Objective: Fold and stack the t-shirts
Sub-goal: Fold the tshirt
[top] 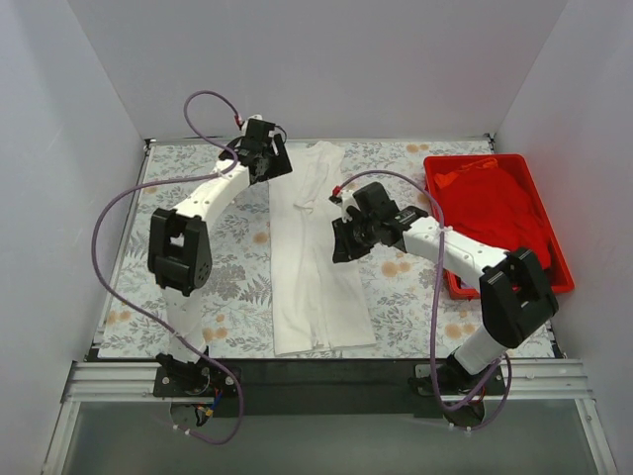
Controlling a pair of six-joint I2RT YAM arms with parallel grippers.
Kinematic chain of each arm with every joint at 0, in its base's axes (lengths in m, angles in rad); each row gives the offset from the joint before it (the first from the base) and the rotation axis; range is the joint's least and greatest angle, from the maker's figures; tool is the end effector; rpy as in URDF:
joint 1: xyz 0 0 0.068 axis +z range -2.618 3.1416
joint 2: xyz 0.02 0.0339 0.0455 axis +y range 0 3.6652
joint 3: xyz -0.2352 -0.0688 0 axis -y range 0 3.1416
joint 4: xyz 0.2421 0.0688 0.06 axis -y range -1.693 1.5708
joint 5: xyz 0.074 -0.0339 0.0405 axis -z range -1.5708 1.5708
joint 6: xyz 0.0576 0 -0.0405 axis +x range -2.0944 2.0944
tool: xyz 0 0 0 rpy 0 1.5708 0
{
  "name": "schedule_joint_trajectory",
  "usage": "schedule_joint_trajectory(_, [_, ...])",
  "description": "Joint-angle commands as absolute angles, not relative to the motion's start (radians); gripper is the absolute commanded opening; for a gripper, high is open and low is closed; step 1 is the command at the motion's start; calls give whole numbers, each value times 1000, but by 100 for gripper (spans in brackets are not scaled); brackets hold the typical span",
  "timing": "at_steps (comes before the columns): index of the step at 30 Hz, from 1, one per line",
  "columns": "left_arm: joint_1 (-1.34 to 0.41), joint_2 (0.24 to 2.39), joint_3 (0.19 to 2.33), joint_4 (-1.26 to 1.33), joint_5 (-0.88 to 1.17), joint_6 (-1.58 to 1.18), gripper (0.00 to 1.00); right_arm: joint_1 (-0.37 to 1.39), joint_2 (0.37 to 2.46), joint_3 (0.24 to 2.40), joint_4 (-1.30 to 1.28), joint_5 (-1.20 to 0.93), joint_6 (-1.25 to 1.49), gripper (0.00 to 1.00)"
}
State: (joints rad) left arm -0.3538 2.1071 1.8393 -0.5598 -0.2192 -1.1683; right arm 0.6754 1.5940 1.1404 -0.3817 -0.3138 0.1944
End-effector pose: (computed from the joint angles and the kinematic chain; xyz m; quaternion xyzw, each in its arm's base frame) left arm 0.4524 -0.1537 0.2136 -0.4033 0.8347 -0.1751 0.3316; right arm 0.2666 0.2363 0.2010 -0.2741 0.8818 0.2818 0.2606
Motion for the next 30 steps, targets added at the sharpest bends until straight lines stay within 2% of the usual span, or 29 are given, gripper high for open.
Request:
schedule_joint_trajectory(1, [-362, 1869, 1643, -617, -223, -1221, 71, 689, 1568, 1072, -390, -373, 205, 27])
schedule_joint_trajectory(7, [-409, 1535, 1173, -584, -163, -1301, 70, 804, 1519, 953, -394, -270, 300, 27])
schedule_joint_trajectory(14, [-451, 1252, 830, -604, -74, -1362, 70, 1003, 1508, 914, -463, -111, 454, 30])
schedule_joint_trajectory(18, [-451, 1181, 749, -601, -109, -1368, 70, 1097, 1532, 911, -486, -46, 526, 32])
schedule_joint_trajectory(30, [-451, 1166, 693, -491, -236, -1310, 70, 1175, 1649, 977, -512, -11, 555, 31])
